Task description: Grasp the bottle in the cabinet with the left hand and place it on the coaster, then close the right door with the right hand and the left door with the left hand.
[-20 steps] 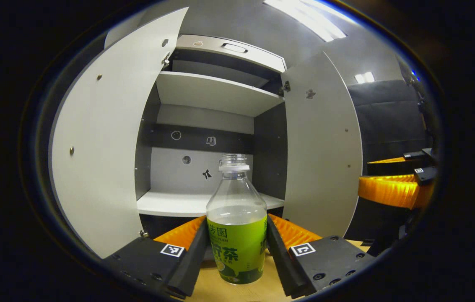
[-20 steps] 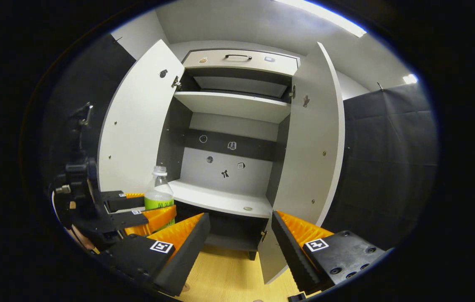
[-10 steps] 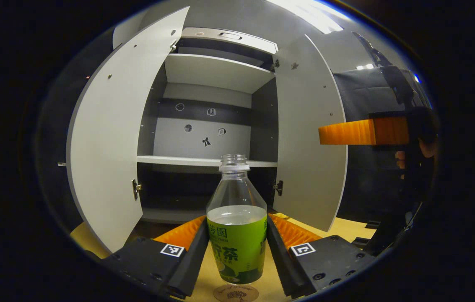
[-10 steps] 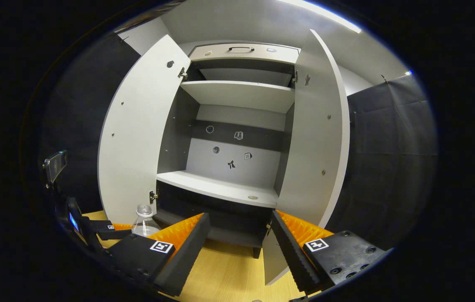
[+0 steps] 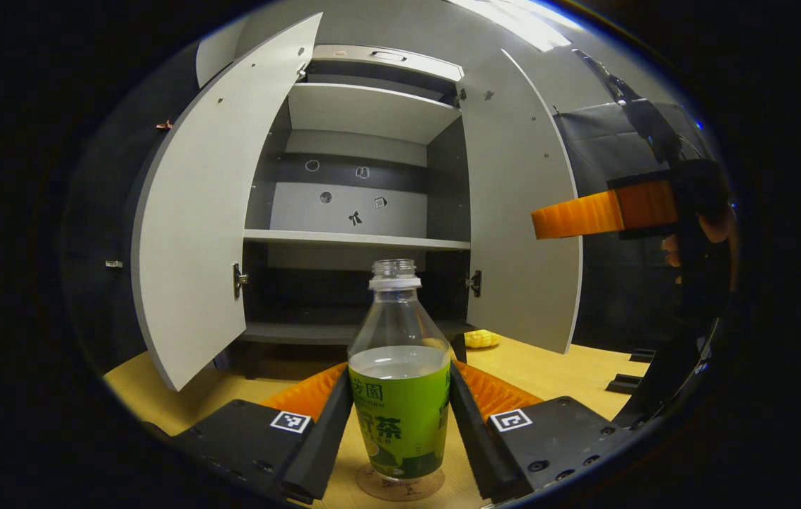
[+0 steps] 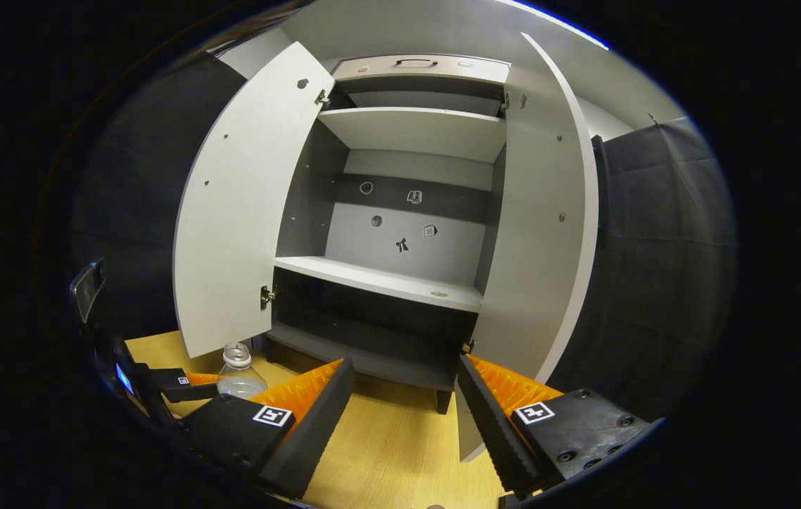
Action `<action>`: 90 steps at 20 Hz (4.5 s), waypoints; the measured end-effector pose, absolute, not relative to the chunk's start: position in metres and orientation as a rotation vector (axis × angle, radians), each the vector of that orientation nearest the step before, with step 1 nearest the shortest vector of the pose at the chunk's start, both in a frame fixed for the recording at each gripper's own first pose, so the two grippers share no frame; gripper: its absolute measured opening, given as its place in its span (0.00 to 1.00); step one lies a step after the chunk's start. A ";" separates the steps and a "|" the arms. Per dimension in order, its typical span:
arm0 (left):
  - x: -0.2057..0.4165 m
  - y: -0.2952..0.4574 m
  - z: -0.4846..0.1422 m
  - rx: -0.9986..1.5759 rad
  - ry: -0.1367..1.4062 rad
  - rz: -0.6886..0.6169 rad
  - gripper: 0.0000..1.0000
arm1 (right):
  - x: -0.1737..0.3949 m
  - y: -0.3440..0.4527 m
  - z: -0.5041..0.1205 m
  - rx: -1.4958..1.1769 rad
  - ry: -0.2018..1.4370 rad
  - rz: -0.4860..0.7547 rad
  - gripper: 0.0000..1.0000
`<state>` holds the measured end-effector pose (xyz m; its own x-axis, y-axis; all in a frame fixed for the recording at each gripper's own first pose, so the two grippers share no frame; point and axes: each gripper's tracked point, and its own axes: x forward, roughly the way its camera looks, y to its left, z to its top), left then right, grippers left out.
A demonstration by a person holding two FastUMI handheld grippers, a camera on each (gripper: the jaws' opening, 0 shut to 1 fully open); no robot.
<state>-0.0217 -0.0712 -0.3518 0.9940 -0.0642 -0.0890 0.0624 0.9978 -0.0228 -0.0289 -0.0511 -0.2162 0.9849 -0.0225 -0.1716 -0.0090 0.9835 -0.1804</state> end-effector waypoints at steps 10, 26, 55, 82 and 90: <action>-0.019 -0.068 -0.390 0.033 0.107 -0.044 0.77 | -0.039 -0.063 -0.244 -0.184 0.208 -0.016 0.98; -0.025 -0.077 -0.412 0.053 0.119 -0.075 0.83 | -0.036 -0.058 -0.262 -0.196 0.260 0.028 0.98; -0.018 -0.055 -0.085 -0.014 -0.023 -0.081 0.95 | -0.037 -0.094 -0.063 -0.130 0.101 -0.116 0.98; -0.122 0.214 -0.034 0.021 0.076 0.537 0.95 | 0.009 -0.199 -0.011 -0.027 -0.001 -0.333 0.95; -0.088 0.204 -0.034 0.021 0.056 0.459 0.95 | 0.050 -0.116 -0.024 0.006 0.026 -0.146 0.96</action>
<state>-0.0880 0.2038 -0.0337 0.8950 0.4433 -0.0491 -0.4421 0.8963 0.0331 0.0504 -0.1158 -0.0245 0.9890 -0.1452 -0.0267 0.1453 0.9894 0.0046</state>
